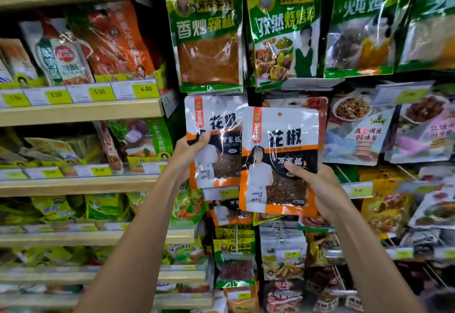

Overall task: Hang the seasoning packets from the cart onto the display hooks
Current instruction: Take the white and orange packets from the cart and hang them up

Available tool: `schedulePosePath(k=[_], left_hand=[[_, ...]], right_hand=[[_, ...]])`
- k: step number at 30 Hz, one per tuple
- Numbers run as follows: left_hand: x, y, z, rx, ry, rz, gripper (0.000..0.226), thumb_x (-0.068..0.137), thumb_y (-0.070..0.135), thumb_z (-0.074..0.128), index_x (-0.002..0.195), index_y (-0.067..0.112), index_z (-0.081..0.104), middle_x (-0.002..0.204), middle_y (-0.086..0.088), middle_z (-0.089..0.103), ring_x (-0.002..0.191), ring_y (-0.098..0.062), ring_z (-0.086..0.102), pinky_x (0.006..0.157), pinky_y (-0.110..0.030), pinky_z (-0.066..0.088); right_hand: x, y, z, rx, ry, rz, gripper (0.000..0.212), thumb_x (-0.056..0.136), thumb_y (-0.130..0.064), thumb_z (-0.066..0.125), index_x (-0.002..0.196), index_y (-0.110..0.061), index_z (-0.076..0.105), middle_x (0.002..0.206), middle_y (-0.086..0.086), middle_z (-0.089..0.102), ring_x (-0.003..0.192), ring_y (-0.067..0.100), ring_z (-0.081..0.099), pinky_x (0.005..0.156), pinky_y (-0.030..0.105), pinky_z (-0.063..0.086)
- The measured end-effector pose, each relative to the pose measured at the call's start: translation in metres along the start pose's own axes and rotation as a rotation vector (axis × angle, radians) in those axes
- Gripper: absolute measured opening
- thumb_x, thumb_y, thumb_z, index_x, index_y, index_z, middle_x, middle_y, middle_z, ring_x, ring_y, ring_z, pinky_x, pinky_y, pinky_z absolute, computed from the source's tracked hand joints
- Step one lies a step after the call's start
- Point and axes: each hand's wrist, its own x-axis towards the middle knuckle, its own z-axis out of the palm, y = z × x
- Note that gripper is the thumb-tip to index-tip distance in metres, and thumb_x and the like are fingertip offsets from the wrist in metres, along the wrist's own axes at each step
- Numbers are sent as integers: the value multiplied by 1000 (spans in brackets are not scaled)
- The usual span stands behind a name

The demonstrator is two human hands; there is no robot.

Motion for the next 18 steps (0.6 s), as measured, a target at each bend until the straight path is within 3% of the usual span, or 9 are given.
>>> schedulePosePath(k=[3,6,8,10,13,15,18], left_hand=[[7,-7,-2,-15,-1,-17,33,83,35,68,112,20,62,112,1,69,115,-21,60,102,-40,45],[11,-8,-1,-55,-14,-28,64,72,43,69,128,13,56,124,-5,64,118,-23,57,107,-47,39],[16,-8,2,-37,-8,-25,70,70,46,69,130,13,54,125,-3,62,121,-21,54,111,-47,35],[22,-7,5,-40,-12,-24,60,73,44,68,124,15,57,119,-1,65,117,-20,56,110,-46,36],[34,-12,10,-49,16,-51,56,79,41,68,125,12,56,122,-4,64,118,-22,57,109,-46,37],[43,-17,13,-15,54,-76,59,83,43,67,129,9,53,126,1,59,117,-17,53,106,-36,38],[48,-21,19,86,138,-67,39,86,44,66,111,15,58,101,12,59,96,-9,52,83,-23,40]], right_hand=[[6,5,5,8,10,27,98,54,-55,78,137,-11,50,142,6,51,135,25,42,114,50,31],[9,6,9,33,7,2,89,54,-53,78,131,-14,56,134,3,58,131,22,47,114,50,32],[10,7,12,49,19,4,87,60,-49,78,136,-18,50,139,0,54,134,20,43,115,47,29],[11,10,14,40,22,-4,85,63,-47,77,138,-20,48,141,-3,52,135,18,41,114,43,30],[11,11,17,28,21,-9,54,64,-44,76,115,-30,63,114,-18,68,119,5,53,98,26,37],[11,14,17,32,35,4,45,64,-43,76,105,-34,62,106,-23,65,108,-2,53,95,28,33],[13,16,16,39,48,8,54,60,-45,77,110,-31,64,112,-18,66,112,2,54,95,30,32]])
